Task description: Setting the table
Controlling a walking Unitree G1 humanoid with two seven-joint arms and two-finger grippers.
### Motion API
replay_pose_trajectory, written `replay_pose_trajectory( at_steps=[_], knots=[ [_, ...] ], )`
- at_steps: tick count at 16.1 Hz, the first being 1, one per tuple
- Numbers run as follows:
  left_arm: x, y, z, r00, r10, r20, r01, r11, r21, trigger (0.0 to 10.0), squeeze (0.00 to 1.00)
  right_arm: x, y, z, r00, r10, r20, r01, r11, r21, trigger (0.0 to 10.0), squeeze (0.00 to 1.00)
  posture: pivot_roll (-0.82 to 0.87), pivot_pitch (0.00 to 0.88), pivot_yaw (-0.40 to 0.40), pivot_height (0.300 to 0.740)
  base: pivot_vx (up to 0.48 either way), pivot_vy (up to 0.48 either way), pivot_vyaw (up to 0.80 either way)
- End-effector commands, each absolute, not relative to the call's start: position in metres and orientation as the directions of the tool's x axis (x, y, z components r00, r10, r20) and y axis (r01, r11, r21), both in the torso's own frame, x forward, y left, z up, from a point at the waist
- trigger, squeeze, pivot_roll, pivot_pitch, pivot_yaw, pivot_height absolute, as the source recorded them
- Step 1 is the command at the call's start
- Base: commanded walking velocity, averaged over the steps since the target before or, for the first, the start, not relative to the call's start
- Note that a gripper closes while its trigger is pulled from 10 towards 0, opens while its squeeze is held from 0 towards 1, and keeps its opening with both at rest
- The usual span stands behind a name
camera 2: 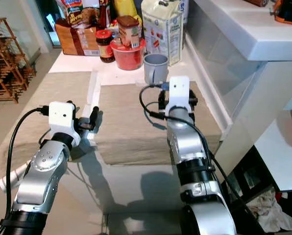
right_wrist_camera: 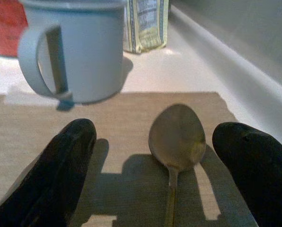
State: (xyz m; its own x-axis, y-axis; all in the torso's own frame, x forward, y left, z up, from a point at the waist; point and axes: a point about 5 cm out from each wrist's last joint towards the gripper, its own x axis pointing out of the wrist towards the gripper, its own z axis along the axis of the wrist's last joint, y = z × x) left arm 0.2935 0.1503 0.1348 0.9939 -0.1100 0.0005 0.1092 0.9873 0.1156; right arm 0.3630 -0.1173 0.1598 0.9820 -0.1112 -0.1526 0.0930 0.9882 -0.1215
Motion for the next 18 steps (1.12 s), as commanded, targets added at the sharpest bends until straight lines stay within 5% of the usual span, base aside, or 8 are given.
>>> replay_pose_trajectory(
  at_steps=[1, 18],
  knots=[
    [0.296, 0.149, 0.140, 0.994, -0.110, 0.018, 0.106, 0.985, 0.139, 10.0, 0.00, 0.366, -0.117, 0.170, 0.982, -0.120, -0.147, 0.107, 0.990, -0.091, 10.0, 0.00, -0.03, 0.000, 0.072, 0.740, 0.000, 0.000, 0.00],
    [0.297, 0.150, 0.141, 0.994, -0.107, 0.023, 0.103, 0.984, 0.143, 10.0, 0.00, 0.370, -0.124, 0.137, 0.837, -0.143, -0.529, 0.219, 0.972, 0.082, 10.0, 0.00, -0.03, 0.000, 0.066, 0.740, 0.000, 0.000, 0.00]
  ],
)
